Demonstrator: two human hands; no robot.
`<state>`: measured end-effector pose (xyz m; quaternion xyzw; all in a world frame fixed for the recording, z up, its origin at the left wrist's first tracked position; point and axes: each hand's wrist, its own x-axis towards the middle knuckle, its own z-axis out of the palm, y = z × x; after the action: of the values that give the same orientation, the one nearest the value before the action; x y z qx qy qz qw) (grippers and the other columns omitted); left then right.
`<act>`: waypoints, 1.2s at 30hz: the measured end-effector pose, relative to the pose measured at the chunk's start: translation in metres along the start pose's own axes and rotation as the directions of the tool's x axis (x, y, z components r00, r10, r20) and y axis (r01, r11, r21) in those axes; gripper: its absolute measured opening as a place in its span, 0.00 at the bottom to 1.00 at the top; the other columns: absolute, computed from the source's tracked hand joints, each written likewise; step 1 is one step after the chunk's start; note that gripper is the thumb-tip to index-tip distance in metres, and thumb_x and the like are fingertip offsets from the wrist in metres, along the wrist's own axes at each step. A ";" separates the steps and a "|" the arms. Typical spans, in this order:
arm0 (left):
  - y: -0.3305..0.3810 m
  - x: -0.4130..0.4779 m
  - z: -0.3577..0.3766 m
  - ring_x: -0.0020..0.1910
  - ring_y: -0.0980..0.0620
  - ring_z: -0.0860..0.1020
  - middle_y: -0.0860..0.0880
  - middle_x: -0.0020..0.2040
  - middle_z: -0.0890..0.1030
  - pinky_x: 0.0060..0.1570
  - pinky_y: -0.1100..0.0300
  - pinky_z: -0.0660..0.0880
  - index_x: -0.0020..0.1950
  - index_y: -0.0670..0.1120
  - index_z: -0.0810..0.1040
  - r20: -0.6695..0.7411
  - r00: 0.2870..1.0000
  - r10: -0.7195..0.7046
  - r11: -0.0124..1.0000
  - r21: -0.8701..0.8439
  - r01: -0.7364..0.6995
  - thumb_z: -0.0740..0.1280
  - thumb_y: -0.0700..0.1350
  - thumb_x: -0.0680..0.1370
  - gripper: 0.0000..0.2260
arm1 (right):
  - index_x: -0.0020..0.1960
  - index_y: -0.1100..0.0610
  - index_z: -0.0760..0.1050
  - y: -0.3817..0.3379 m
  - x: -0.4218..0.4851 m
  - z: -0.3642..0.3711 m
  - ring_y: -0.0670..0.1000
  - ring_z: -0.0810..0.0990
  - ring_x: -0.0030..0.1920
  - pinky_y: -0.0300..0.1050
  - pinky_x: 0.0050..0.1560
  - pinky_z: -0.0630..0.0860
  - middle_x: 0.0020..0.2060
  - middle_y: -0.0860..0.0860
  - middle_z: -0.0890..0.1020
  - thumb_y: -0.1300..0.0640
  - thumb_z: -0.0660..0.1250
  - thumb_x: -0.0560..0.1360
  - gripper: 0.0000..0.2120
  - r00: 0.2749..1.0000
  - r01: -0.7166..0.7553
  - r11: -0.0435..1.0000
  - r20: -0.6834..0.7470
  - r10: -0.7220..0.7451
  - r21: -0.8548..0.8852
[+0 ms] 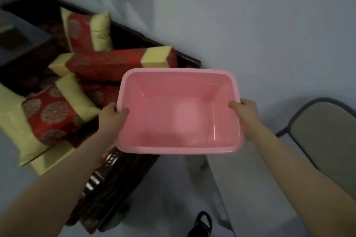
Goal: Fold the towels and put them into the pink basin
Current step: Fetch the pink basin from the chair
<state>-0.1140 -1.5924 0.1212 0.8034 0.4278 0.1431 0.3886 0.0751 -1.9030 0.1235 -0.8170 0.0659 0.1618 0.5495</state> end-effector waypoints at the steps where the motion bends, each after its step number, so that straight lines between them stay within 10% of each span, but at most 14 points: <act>1: -0.013 -0.001 -0.029 0.41 0.42 0.75 0.46 0.35 0.75 0.40 0.53 0.69 0.44 0.40 0.74 -0.049 0.999 -0.006 1.000 -0.005 0.006 0.66 0.47 0.73 0.09 | 0.37 0.58 0.77 -0.017 -0.014 0.022 0.56 0.79 0.36 0.50 0.41 0.79 0.34 0.55 0.80 0.61 0.67 0.69 0.02 0.999 0.020 1.000 0.043 -0.020 -0.009; 18: -0.344 -0.199 -0.466 0.41 0.42 0.79 0.42 0.40 0.80 0.41 0.55 0.71 0.48 0.39 0.81 -0.542 0.670 -0.507 0.849 -0.179 0.498 0.61 0.51 0.62 0.22 | 0.36 0.56 0.77 -0.127 -0.370 0.496 0.57 0.80 0.40 0.50 0.44 0.79 0.36 0.54 0.81 0.61 0.70 0.67 0.03 0.650 0.368 0.926 0.737 -0.187 -0.090; 30: -0.512 -0.207 -0.631 0.42 0.40 0.81 0.39 0.43 0.83 0.46 0.49 0.79 0.47 0.39 0.82 -0.591 0.434 -0.680 0.713 -0.396 0.578 0.62 0.50 0.60 0.22 | 0.48 0.60 0.80 -0.144 -0.534 0.758 0.58 0.82 0.42 0.51 0.48 0.80 0.42 0.58 0.84 0.47 0.71 0.70 0.17 0.424 0.306 0.941 0.906 0.003 -0.147; 36: -0.586 -0.168 -0.713 0.42 0.42 0.80 0.39 0.43 0.82 0.42 0.55 0.74 0.48 0.39 0.82 -0.573 0.377 -0.728 0.663 -0.447 0.600 0.62 0.50 0.60 0.23 | 0.41 0.59 0.80 -0.160 -0.597 0.876 0.55 0.80 0.37 0.46 0.39 0.78 0.38 0.57 0.83 0.49 0.69 0.71 0.12 0.450 0.253 0.958 0.893 0.004 -0.132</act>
<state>-0.9526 -1.1745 0.1691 0.4038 0.8151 0.3081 0.2788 -0.6076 -1.0779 0.1634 -0.6774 -0.3101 0.5279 0.4078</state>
